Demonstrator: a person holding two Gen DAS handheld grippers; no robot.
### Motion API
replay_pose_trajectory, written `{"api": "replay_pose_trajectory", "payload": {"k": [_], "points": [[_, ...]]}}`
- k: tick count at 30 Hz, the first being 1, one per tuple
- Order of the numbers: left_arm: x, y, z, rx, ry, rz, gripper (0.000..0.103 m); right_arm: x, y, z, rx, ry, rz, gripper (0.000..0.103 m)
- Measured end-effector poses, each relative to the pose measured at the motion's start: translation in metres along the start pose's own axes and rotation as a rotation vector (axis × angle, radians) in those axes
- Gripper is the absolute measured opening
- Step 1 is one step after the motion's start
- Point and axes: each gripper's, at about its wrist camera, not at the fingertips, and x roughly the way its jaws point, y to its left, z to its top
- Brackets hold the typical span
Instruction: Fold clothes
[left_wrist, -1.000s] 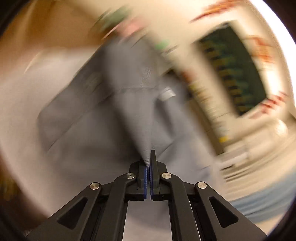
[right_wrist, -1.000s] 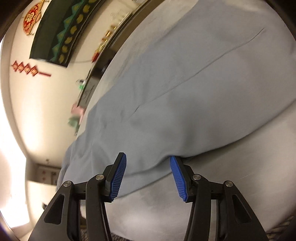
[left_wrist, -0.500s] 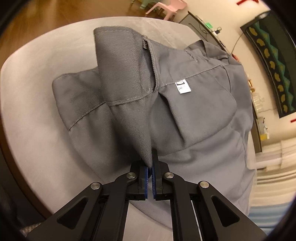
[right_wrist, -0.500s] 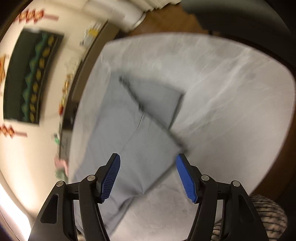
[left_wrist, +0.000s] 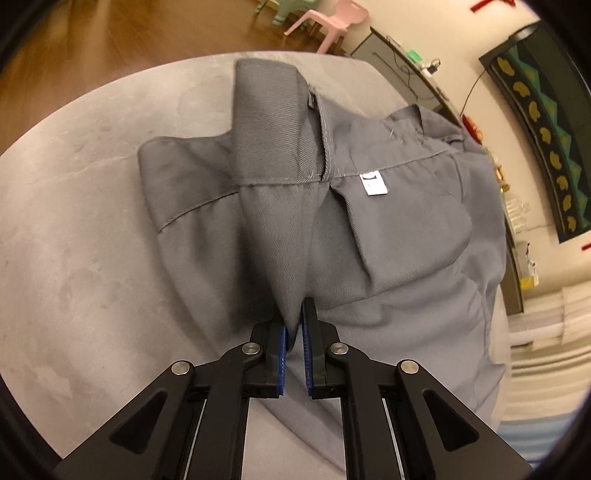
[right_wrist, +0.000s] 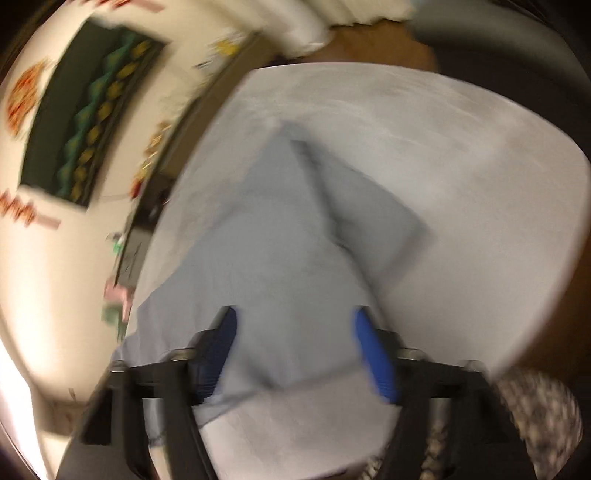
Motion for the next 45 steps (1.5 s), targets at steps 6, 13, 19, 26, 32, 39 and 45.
{"api": "replay_pose_trajectory", "payload": {"k": [6, 13, 19, 26, 32, 39, 45], "points": [[0.011, -0.014, 0.002, -0.004, 0.014, -0.004, 0.007, 0.013, -0.004, -0.006, -0.004, 0.024, -0.091, 0.069], [0.022, -0.014, 0.012, -0.009, 0.03, -0.041, 0.007, 0.043, 0.015, -0.002, -0.042, 0.08, -0.108, 0.023], [0.021, -0.014, 0.01, 0.004, 0.026, -0.034, 0.007, 0.037, 0.049, -0.002, -0.21, 0.015, -0.128, 0.013], [0.014, 0.005, 0.004, -0.037, 0.041, -0.084, 0.011, -0.084, 0.194, 0.027, -0.698, -0.439, -0.099, 0.011], [0.007, 0.01, 0.002, -0.027, 0.019, -0.086, 0.011, -0.003, 0.105, 0.064, -0.453, -0.069, -0.215, 0.012], [0.001, 0.013, -0.001, -0.031, 0.006, -0.104, 0.01, 0.045, 0.034, 0.073, -0.24, 0.042, -0.228, 0.012], [-0.035, 0.028, -0.003, -0.046, -0.098, -0.197, 0.017, 0.067, 0.027, 0.084, -0.182, 0.039, -0.241, 0.013]]}}
